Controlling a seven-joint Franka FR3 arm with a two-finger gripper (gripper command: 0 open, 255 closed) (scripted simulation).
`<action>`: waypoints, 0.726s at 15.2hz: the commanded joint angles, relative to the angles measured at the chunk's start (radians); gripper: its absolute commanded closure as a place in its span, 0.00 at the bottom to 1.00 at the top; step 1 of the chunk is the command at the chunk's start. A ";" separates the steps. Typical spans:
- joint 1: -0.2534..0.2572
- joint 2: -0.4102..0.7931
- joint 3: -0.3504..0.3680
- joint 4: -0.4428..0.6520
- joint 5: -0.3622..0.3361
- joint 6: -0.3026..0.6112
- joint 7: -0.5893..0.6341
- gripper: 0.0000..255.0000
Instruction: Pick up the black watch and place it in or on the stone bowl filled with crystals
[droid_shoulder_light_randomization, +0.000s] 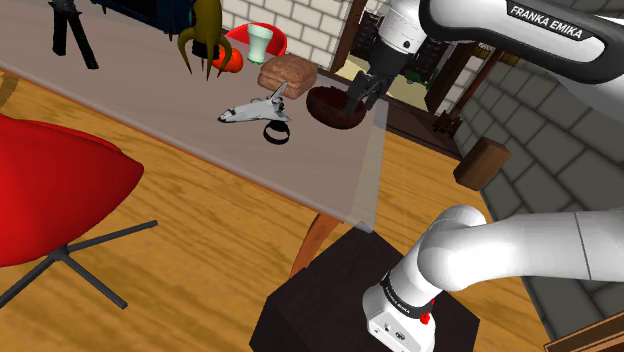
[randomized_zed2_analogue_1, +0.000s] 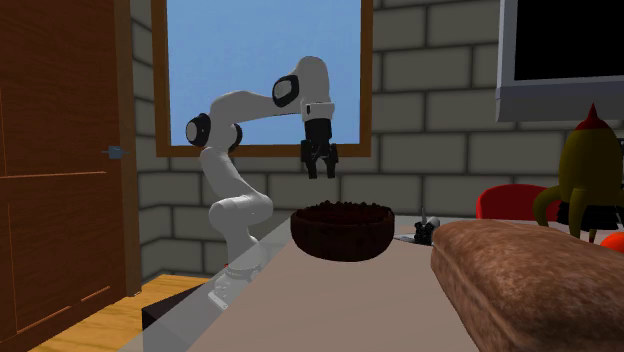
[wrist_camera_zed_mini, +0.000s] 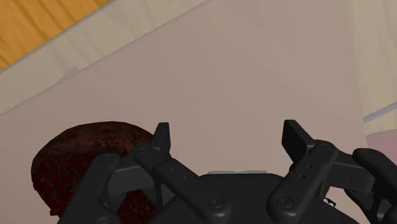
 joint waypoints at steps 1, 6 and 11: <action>0.000 0.000 0.000 0.000 0.000 0.000 0.000 0.00; 0.026 0.174 0.055 0.076 0.049 0.037 0.067 0.00; 0.049 0.356 0.104 0.178 0.087 0.061 0.129 0.00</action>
